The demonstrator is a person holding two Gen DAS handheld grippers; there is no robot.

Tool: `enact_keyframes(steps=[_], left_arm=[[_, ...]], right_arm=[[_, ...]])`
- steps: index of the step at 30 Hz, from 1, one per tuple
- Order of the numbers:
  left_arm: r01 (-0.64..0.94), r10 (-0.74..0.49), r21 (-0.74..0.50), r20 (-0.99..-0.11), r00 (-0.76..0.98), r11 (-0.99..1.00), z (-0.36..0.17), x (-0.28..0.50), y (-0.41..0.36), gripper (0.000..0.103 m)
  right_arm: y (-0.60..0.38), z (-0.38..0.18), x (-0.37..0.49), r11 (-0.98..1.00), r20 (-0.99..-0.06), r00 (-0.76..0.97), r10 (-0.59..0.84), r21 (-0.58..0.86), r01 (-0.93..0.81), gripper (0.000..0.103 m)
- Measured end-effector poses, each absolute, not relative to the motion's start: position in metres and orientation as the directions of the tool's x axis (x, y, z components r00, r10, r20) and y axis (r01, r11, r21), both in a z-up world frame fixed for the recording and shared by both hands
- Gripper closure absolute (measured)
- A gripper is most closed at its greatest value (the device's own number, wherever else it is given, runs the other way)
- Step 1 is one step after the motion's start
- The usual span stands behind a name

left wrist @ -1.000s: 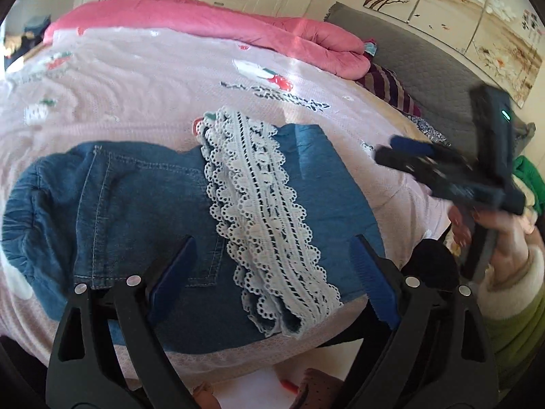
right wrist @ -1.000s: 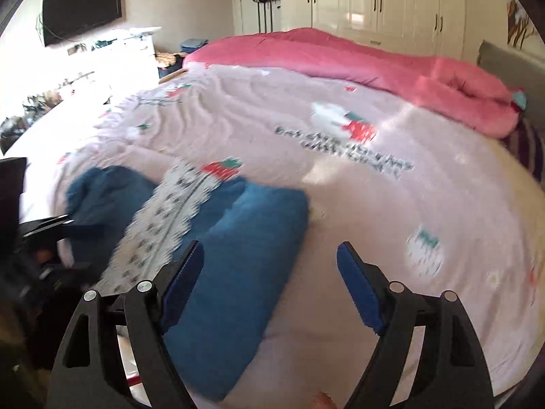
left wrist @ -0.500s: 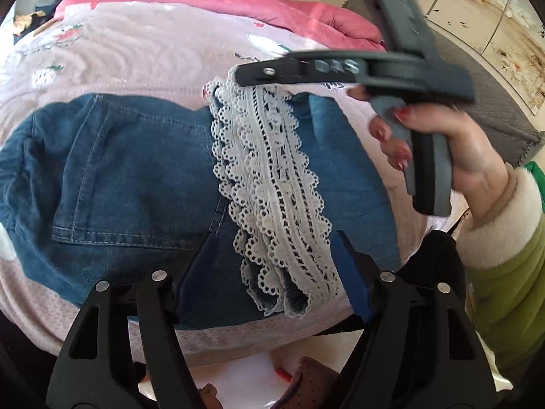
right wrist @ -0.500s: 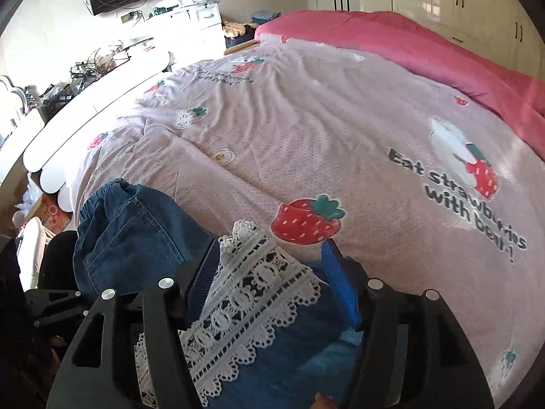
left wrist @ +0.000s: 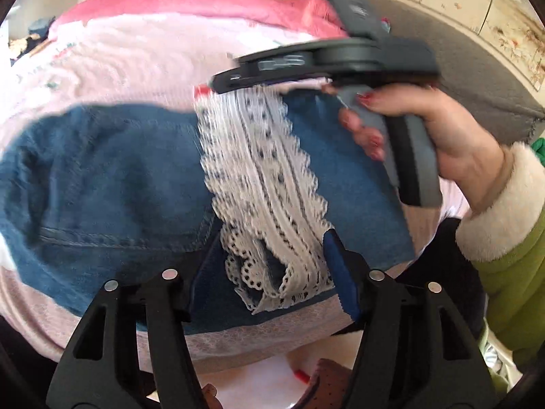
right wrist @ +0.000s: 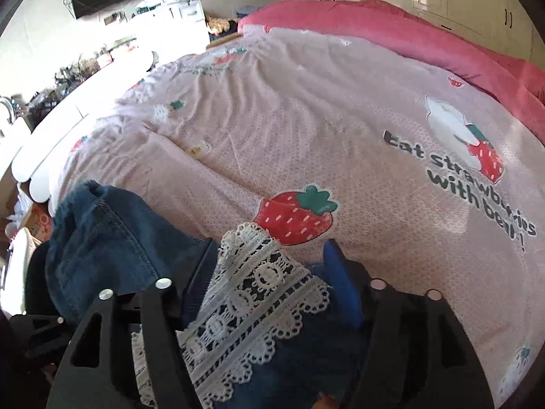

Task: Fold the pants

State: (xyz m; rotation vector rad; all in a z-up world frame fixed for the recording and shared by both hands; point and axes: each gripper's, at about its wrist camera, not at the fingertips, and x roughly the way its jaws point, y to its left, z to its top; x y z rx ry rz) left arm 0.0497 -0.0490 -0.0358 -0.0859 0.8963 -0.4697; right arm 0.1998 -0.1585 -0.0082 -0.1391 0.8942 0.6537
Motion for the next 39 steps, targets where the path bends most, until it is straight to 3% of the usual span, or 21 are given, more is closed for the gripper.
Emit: enact_keyframes(steps=[2,6,7,9,15,28,29,31,39], left_arm=[[0.363,-0.432,-0.256,-0.698,0.572,0.896,-0.021,0.046,-0.045,0.038],[0.374,-0.462,-0.281,-0.653,0.6,0.884,-0.007,0.043,-0.047,0.037],[0.381,-0.461,-0.274,-0.653,0.601,0.883,-0.007,0.042,-0.052,0.04],[0.402,-0.481,-0.282,-0.658,0.58,0.871,-0.011,0.04,-0.06,0.049],[0.426,-0.455,-0.251,-0.745,0.489,0.869,-0.034,0.04,-0.083,0.059],[0.399,-0.458,-0.28,-0.75,0.477,0.873,-0.04,0.041,-0.073,0.058],[0.393,-0.455,-0.279,-0.747,0.484,0.876,-0.038,0.04,-0.069,0.057],[0.378,-0.448,-0.278,-0.74,0.501,0.883,-0.034,0.036,-0.062,0.043],[0.242,-0.382,-0.296,-0.707,0.595,0.924,-0.017,0.015,0.0,0.025]], right_arm=[[-0.175,0.005,0.188,0.806,-0.741,0.471,0.478,0.156,-0.571,0.035],[-0.199,0.007,0.172,0.832,-0.759,0.478,0.442,0.148,-0.534,0.037],[-0.204,0.004,0.17,0.839,-0.773,0.471,0.426,0.143,-0.525,0.04],[-0.21,-0.005,0.167,0.844,-0.788,0.456,0.413,0.144,-0.517,0.059],[-0.217,-0.036,0.165,0.865,-0.846,0.387,0.365,0.155,-0.478,0.063],[-0.215,-0.03,0.159,0.876,-0.834,0.405,0.375,0.176,-0.45,0.057],[-0.213,-0.024,0.157,0.872,-0.826,0.414,0.383,0.176,-0.457,0.054],[-0.205,-0.013,0.151,0.861,-0.813,0.426,0.397,0.168,-0.481,0.05],[-0.155,0.019,0.139,0.79,-0.779,0.432,0.455,0.129,-0.599,0.035]])
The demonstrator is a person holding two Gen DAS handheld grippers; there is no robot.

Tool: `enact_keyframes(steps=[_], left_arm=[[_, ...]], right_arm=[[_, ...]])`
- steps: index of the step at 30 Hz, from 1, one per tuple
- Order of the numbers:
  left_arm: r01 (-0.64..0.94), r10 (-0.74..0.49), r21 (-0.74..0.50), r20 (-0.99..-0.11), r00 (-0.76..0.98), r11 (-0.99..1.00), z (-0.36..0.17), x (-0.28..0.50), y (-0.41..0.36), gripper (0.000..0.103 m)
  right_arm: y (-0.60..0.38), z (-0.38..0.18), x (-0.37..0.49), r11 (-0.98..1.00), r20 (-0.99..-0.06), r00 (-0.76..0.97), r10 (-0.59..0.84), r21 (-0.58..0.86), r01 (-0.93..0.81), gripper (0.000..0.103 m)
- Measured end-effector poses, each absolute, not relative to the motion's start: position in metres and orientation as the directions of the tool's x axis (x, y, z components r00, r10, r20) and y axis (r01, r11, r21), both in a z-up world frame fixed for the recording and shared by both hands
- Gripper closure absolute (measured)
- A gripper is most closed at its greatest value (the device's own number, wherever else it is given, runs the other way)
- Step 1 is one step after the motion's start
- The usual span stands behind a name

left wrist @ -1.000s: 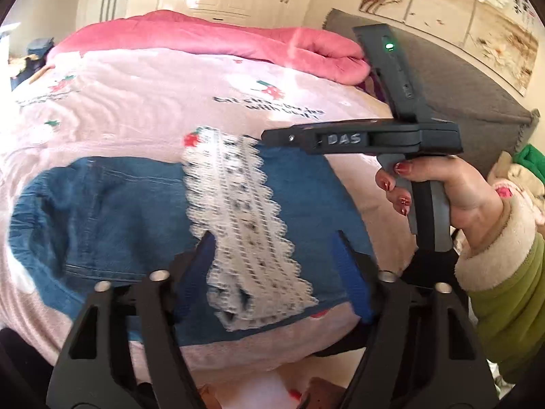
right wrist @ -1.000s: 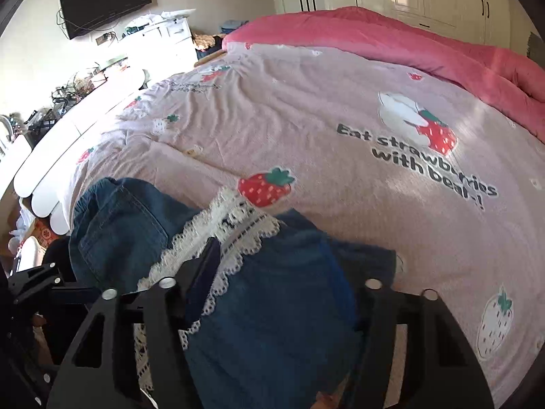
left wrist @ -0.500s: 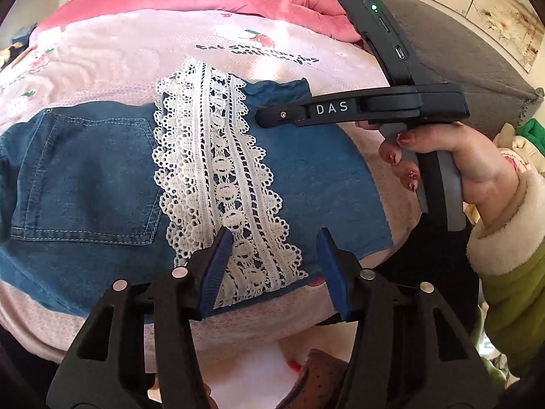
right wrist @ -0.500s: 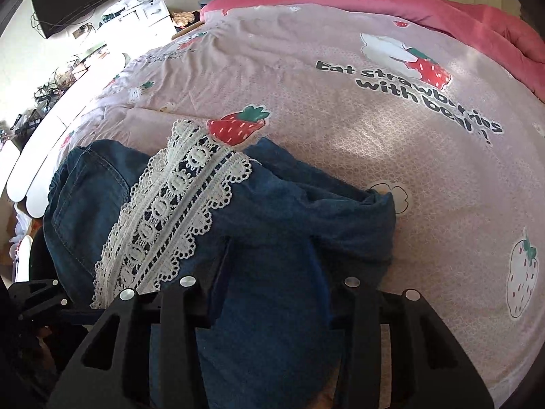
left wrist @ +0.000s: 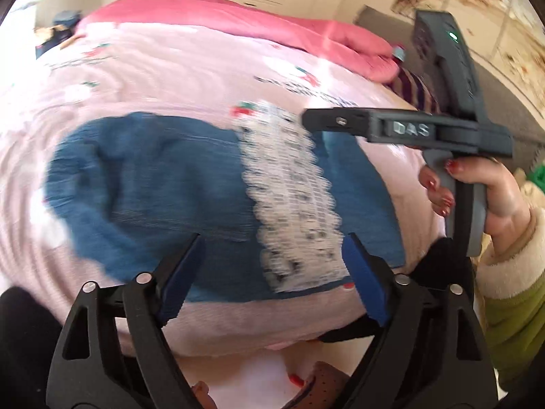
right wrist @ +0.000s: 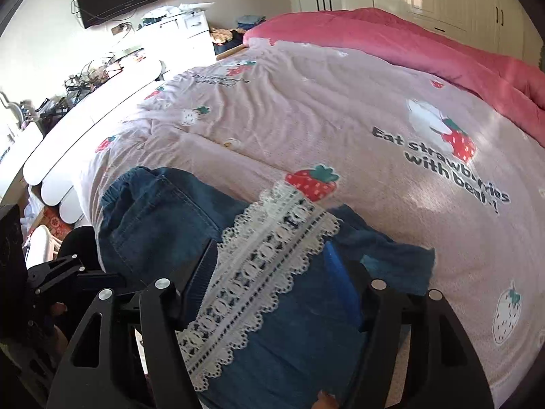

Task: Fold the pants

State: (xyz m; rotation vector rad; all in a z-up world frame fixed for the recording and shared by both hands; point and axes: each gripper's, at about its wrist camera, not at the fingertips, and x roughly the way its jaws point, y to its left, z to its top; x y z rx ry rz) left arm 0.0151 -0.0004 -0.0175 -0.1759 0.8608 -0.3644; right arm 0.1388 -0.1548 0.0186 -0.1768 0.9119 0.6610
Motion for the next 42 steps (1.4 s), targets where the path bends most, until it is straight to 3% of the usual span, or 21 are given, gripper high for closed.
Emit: enact_keyframes(steps=[4,12,27,36,37,38,39,42], left_arm=[[0.162,-0.34,-0.308,-0.708,0.619,0.937,-0.018,0.003,0.033,0.017],[0.024,-0.299,-0.368,-0.714,0.633,0.93,-0.028,-0.007,0.089,0.014],[0.02,-0.393,-0.48,-0.692,0.605,0.877,-0.039,0.01,0.1,0.013],[0.028,-0.443,-0.528,-0.681,0.583,0.849,-0.051,0.021,0.096,0.013],[0.025,-0.445,-0.532,-0.679,0.584,0.846,-0.052,0.022,0.096,0.013],[0.018,-0.446,-0.538,-0.679,0.583,0.842,-0.053,0.022,0.098,0.013],[0.01,-0.457,-0.556,-0.673,0.581,0.831,-0.055,0.024,0.1,0.013],[0.0,-0.481,-0.588,-0.662,0.575,0.809,-0.06,0.029,0.106,0.014]], right_arm=[[-0.126,0.021,0.141,0.758,-0.778,0.408,0.477,0.13,-0.639,0.029],[-0.076,0.018,0.149,0.716,-0.786,0.354,0.508,0.156,-0.681,0.021],[0.0,0.0,0.176,0.617,-0.834,0.215,0.508,0.178,-0.766,0.015],[0.05,-0.03,0.201,0.522,-0.859,-0.036,0.511,0.343,-0.781,0.015],[0.053,-0.034,0.203,0.519,-0.861,-0.062,0.505,0.36,-0.775,0.016],[0.056,-0.039,0.204,0.513,-0.863,-0.088,0.497,0.373,-0.773,0.027],[0.059,-0.044,0.204,0.504,-0.863,-0.116,0.491,0.39,-0.77,0.053],[0.056,-0.045,0.197,0.494,-0.865,-0.098,0.492,0.369,-0.787,0.062]])
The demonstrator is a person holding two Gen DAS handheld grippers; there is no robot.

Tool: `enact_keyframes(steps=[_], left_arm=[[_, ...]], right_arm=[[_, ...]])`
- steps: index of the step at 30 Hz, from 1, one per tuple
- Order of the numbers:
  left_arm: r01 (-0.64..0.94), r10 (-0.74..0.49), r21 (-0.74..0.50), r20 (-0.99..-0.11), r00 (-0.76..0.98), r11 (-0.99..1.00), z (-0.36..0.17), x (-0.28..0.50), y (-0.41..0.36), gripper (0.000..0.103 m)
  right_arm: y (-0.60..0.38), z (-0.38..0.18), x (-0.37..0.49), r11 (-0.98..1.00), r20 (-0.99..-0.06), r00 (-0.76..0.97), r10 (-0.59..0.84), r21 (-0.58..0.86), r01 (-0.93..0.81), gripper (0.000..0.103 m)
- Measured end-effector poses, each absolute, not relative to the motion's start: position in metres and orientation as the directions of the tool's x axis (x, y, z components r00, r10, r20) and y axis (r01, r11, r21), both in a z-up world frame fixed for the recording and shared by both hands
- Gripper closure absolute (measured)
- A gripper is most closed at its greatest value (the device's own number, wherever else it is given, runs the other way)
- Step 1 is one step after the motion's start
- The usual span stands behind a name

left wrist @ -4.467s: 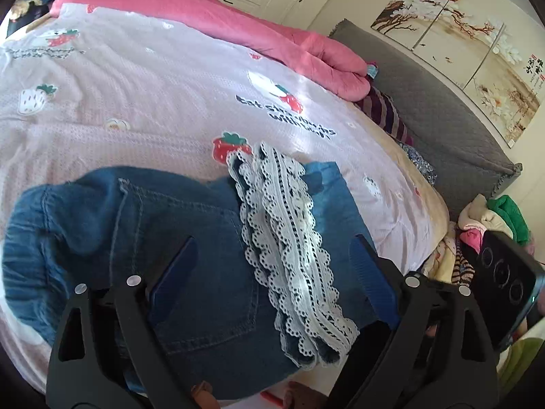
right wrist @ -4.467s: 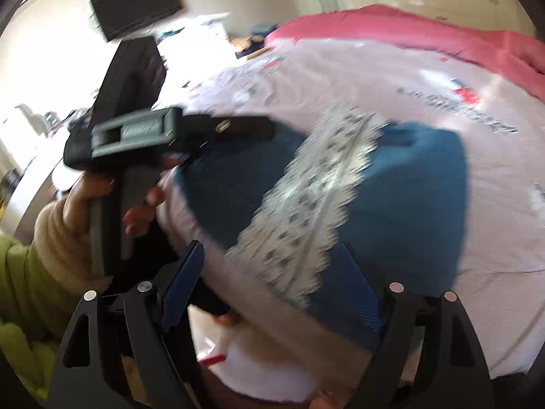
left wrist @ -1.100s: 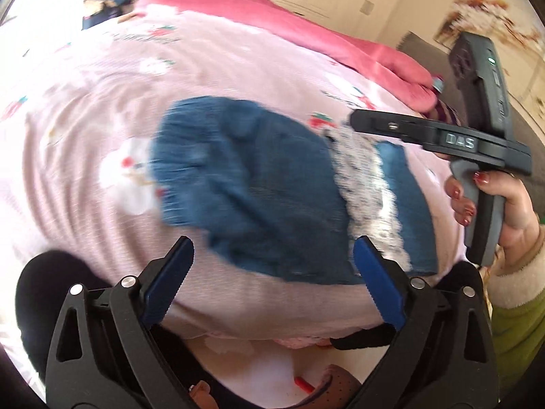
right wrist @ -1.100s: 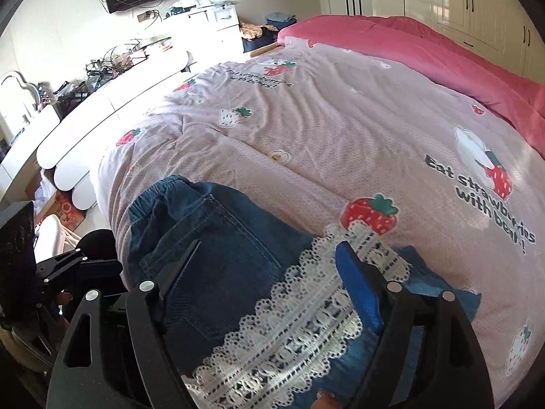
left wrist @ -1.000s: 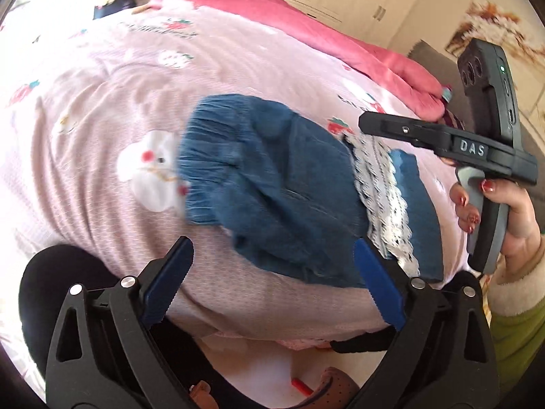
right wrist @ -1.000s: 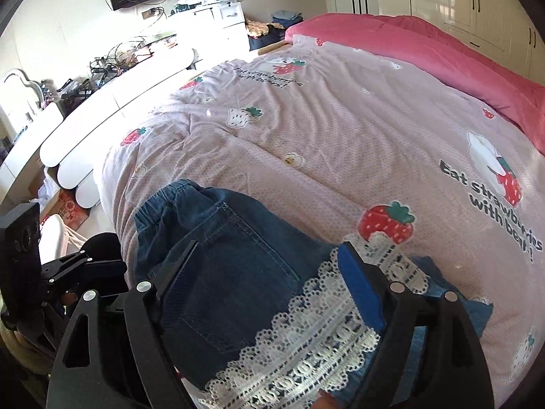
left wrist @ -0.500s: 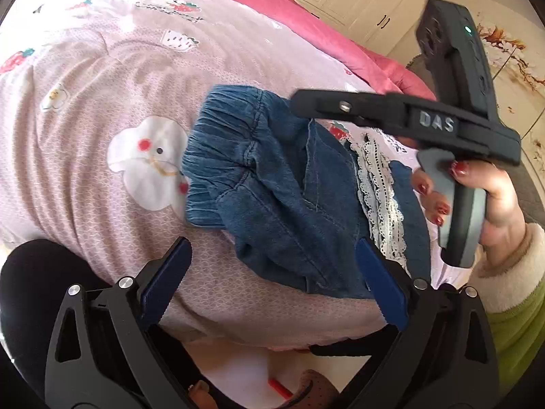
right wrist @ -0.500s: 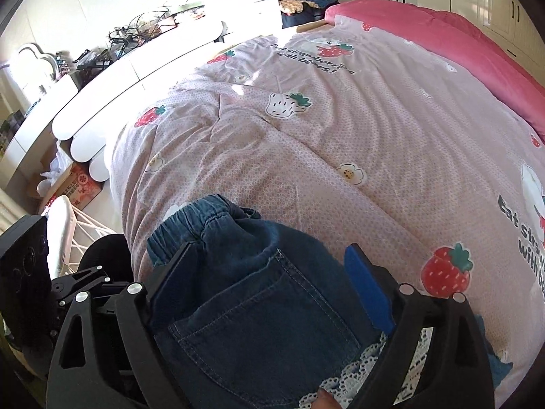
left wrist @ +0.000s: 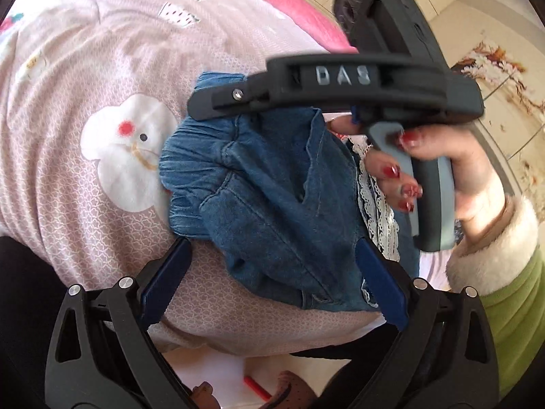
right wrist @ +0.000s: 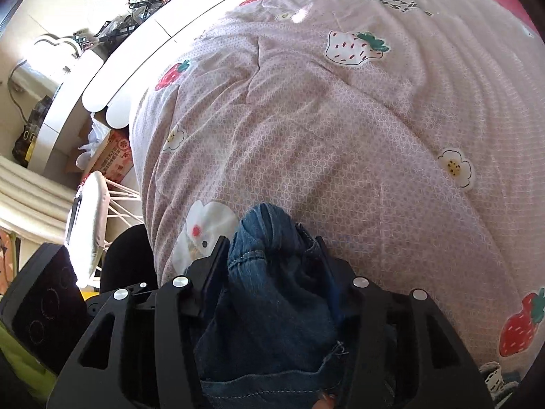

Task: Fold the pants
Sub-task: 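Grasp the denim leg end with the right tool and lift it, then fold the lifted leg end over toward the elastic waist with the right tool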

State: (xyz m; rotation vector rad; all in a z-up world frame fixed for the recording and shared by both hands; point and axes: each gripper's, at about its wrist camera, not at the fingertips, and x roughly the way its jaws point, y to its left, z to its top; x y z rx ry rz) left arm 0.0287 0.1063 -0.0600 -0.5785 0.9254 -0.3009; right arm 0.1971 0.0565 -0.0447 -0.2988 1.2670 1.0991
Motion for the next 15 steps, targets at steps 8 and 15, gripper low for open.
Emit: enact_keyframes(steps=[8,15], left_arm=[[-0.005,-0.481,-0.597,-0.65,0.588,0.802,-0.058,0.039,0.119,0.029],[0.054,-0.486,-0.57,-0.642,0.593,0.82,-0.035,0.045,0.104,0.053]], right_arm=[[0.017,-0.005,0.192,0.444,-0.753,-0.09,0.652,0.476,-0.759,0.068],[-0.019,0.028,0.185,0.436,-0.718,-0.027,0.696,0.452,-0.779,0.068]])
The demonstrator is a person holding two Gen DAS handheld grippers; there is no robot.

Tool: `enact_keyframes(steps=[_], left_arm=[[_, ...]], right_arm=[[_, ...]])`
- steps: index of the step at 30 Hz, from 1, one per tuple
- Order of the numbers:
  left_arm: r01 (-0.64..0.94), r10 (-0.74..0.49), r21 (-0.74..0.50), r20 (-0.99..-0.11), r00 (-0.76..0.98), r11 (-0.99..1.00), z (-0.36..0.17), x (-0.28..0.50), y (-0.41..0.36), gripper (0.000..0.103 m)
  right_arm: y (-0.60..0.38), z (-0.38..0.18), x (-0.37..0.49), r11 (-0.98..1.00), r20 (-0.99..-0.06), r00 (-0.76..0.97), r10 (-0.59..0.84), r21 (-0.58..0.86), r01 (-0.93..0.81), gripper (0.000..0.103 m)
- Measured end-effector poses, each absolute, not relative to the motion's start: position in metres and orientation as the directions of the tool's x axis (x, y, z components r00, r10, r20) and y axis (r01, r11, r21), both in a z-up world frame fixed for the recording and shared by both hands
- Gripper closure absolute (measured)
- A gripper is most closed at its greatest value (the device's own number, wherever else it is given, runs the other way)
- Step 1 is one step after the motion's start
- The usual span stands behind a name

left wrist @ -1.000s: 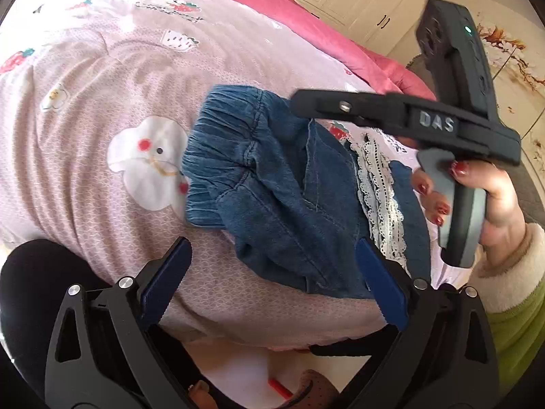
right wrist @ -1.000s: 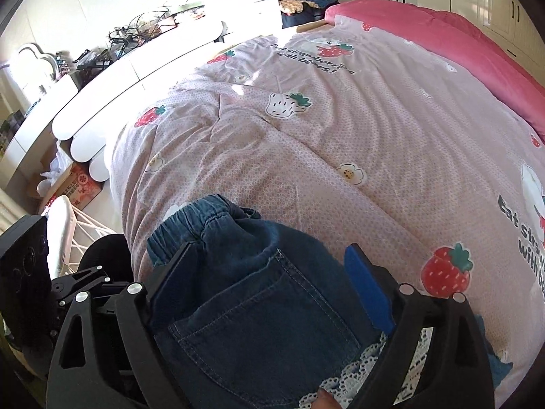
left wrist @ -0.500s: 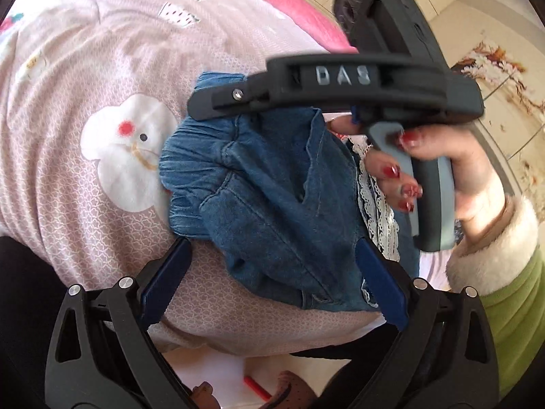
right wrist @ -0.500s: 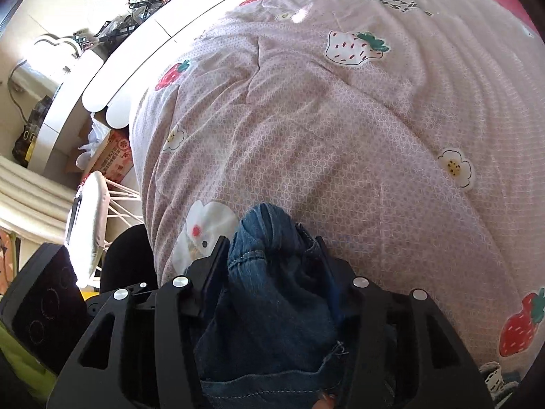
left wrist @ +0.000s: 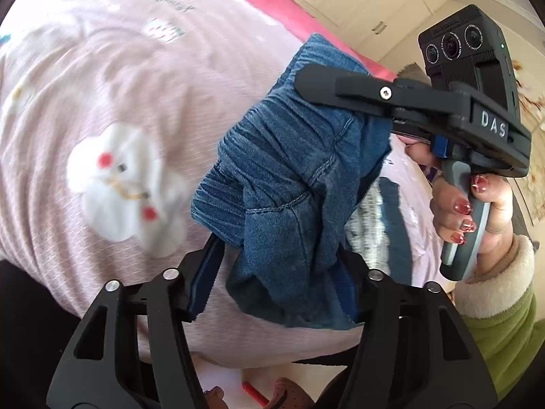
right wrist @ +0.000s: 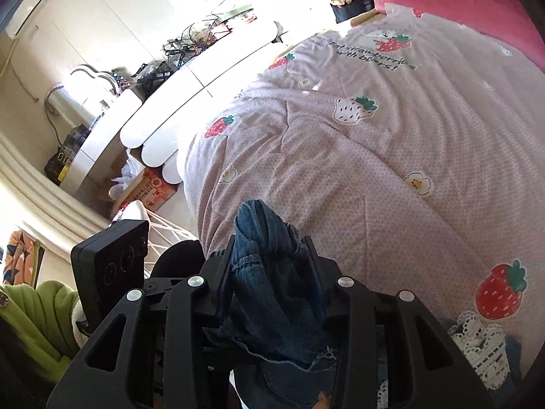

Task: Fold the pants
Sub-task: 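Fold the lifted leg end over toward the elastic waist with the right tool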

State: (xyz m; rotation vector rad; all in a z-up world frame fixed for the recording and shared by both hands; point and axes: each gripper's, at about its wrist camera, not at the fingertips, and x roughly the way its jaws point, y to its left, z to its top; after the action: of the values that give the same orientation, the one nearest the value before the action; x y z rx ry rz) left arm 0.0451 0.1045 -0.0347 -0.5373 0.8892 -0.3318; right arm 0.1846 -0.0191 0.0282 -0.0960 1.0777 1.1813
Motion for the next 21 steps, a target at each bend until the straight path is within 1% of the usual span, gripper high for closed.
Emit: enact_keyframes(steps=[6,11,14,21], left_arm=[[0.132,-0.498,-0.536,-0.627,0.6,0.834,-0.007,0.049,0.078,0.053],[0.189,-0.503,-0.497,-0.633,0.588,0.847,0.007,0.052,0.048,0.053],[0.222,-0.508,-0.475,-0.646,0.57,0.852,0.011,0.046,0.025,0.053],[0.26,-0.495,-0.425,-0.678,0.543,0.867,0.01,0.06,-0.008,0.053]], right_arm=[[-0.07,0.051,0.184,0.465,-0.69,0.045,0.722,0.436,-0.77,0.068],[-0.116,0.058,0.182,0.496,-0.671,0.095,0.735,0.436,-0.751,0.068],[-0.141,0.055,0.181,0.516,-0.668,0.12,0.734,0.435,-0.737,0.068],[-0.184,0.041,0.174,0.545,-0.66,0.152,0.736,0.444,-0.711,0.068]])
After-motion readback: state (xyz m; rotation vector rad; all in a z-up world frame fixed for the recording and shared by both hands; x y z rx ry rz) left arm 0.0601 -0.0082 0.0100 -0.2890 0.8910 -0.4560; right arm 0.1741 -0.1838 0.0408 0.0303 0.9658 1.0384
